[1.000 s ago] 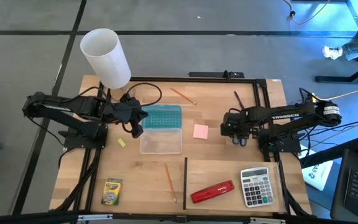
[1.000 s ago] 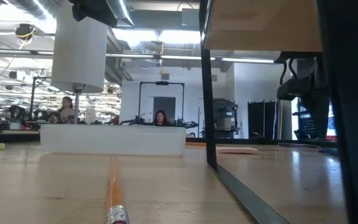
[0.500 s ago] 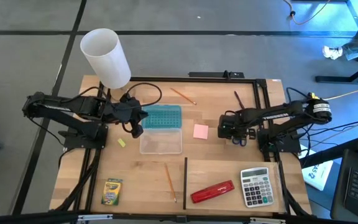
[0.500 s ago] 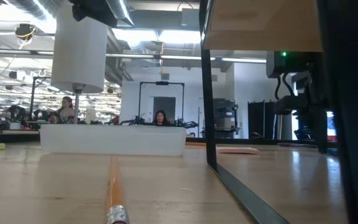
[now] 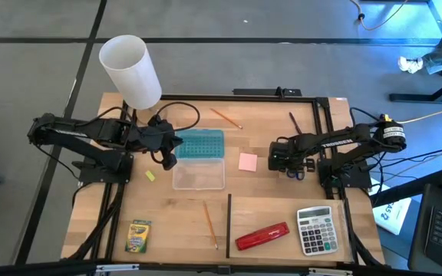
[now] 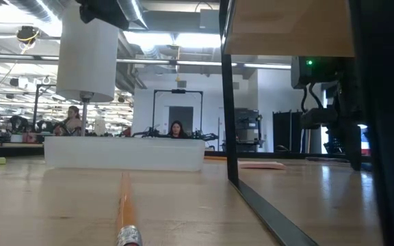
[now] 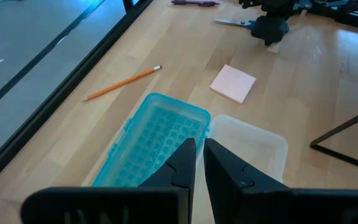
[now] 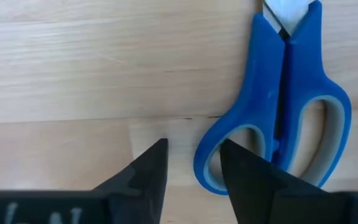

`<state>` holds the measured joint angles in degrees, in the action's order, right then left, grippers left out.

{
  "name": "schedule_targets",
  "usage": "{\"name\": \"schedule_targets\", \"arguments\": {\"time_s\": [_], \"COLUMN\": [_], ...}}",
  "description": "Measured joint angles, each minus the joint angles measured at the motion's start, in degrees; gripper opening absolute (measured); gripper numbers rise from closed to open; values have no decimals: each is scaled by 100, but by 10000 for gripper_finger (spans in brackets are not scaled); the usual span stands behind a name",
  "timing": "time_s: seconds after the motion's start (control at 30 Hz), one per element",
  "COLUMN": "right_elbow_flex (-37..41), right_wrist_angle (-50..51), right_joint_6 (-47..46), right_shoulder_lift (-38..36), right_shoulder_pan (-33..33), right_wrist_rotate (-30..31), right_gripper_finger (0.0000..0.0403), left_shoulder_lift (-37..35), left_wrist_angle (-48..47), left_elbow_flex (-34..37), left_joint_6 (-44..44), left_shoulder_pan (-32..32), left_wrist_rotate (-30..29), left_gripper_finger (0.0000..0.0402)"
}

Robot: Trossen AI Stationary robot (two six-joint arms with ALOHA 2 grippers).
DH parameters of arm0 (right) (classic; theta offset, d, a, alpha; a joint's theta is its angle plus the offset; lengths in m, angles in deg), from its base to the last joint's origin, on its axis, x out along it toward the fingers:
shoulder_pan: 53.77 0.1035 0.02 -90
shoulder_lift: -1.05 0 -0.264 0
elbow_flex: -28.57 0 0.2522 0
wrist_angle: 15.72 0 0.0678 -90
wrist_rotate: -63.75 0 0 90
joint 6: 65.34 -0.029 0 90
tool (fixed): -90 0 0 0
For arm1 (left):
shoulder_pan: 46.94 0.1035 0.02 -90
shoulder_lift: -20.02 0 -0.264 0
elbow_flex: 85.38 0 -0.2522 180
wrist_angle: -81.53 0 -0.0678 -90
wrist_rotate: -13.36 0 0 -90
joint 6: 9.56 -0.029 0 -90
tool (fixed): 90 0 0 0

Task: Pack school essentials
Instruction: Put the blue scissors into the blue supply box

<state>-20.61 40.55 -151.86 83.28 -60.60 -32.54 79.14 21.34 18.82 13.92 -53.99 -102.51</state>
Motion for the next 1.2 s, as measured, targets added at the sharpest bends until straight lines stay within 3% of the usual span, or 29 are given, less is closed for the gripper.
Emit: {"name": "schedule_targets", "arguments": {"time_s": [0.53, 1.07, 1.2], "right_elbow_flex": [11, -129, -334], "right_wrist_angle": [-10, 43, -6], "right_joint_6": [590, 1285, 1393], "right_shoulder_lift": [7, 36, 34], "right_shoulder_pan": [2, 7, -2], "right_wrist_rotate": [55, 151, 526], "right_gripper_finger": [31, 33, 36], "left_shoulder_lift": [0, 0, 0], "left_wrist_angle": [-1, -1, -1], "left_elbow_flex": [0, 0, 0], "left_joint_6": [2, 0, -1], "left_shoulder_pan": [0, 0, 0], "left_wrist_rotate": [5, 2, 4], "left_gripper_finger": [27, 28, 27]}}
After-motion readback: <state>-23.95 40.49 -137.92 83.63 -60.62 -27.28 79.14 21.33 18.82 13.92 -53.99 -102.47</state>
